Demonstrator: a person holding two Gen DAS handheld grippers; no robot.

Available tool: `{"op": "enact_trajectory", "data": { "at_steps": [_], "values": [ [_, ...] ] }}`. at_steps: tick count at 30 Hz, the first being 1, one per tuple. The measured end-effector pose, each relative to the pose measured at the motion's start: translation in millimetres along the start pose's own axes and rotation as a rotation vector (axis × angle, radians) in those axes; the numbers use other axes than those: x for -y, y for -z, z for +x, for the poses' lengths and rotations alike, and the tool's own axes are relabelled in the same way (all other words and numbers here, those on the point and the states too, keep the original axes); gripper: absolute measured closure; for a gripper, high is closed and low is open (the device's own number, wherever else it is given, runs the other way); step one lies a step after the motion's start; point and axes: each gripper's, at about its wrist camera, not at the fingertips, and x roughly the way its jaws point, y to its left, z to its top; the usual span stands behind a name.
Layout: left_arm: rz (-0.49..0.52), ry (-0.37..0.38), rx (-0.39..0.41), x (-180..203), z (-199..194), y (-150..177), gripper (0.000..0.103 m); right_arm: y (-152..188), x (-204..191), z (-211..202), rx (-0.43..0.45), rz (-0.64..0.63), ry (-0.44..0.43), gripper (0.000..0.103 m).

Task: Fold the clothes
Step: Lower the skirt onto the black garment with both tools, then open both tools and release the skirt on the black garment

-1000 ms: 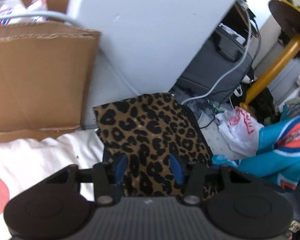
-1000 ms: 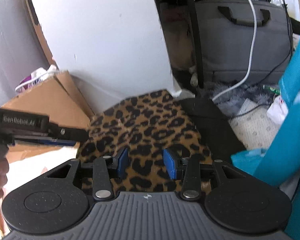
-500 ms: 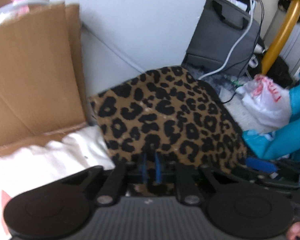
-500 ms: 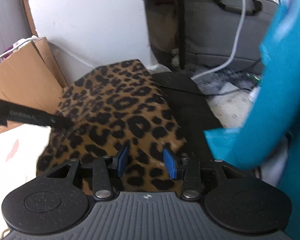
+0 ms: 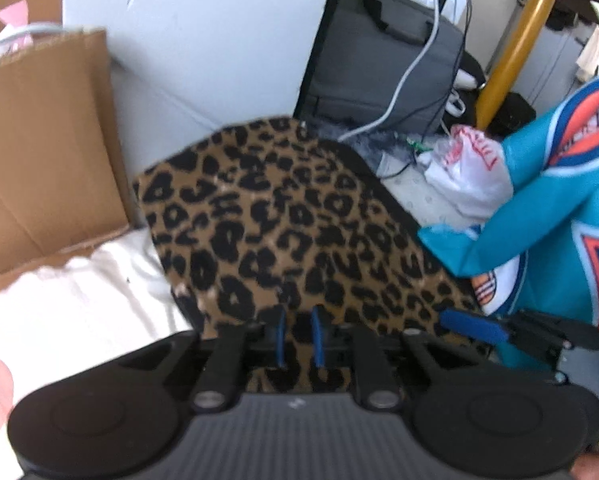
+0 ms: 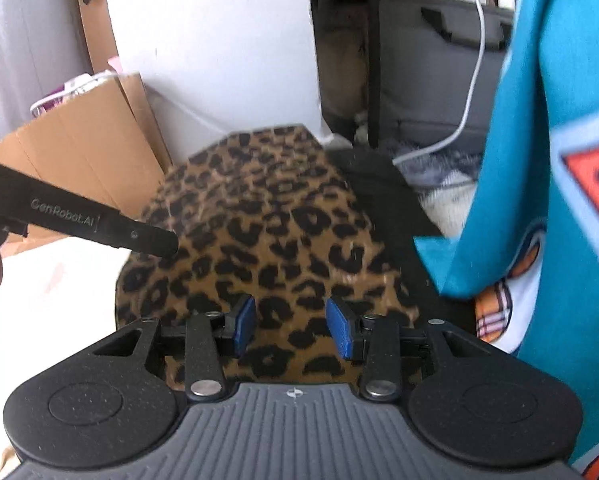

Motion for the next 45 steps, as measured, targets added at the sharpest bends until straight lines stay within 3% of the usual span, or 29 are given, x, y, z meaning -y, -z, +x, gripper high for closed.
{"op": "enact_trajectory", "data": {
  "at_steps": [5,13,21,27,35,38,40,42,45],
  "values": [
    [-0.052,-0.01,0.004,-10.7,-3.8,15.8,0.088,16.3,9.4,-2.0,-0.017,-0.005,0.039,0.057],
    [-0.055,-0.037,-0.034,-16.1,-13.3,39.4,0.084,25.9,12.8,-11.3,-0.033,-0.009,0.076,0.056],
    [-0.139,-0.003,-0.026,-9.1,-29.3,55.8,0.062,32.7,3.9,-31.0,0.013,0.022,0.014,0.056],
    [-0.27,0.033,-0.076,-1.8,-23.8,83.8,0.06,43.6,-3.2,-28.1,-0.023,0.012,-0.011,0.056],
    [-0.367,0.042,-0.144,12.9,-23.0,128.8,0.06,62.4,2.0,-33.7,-0.09,0.034,-0.018,0.056],
    [-0.391,0.053,-0.168,16.6,-21.3,141.8,0.062,64.1,1.3,-40.9,-0.101,0.045,-0.03,0.056],
    [-0.406,0.061,-0.165,17.8,-22.4,146.6,0.078,65.3,0.5,-44.9,-0.11,0.05,-0.041,0.057],
    [-0.419,0.057,-0.155,18.5,-25.6,148.4,0.088,66.4,-0.3,-48.4,-0.117,0.054,-0.044,0.057],
    [-0.44,0.05,-0.158,18.7,-31.0,151.4,0.091,67.2,-0.3,-53.1,-0.121,0.072,-0.046,0.057]
  ]
}}
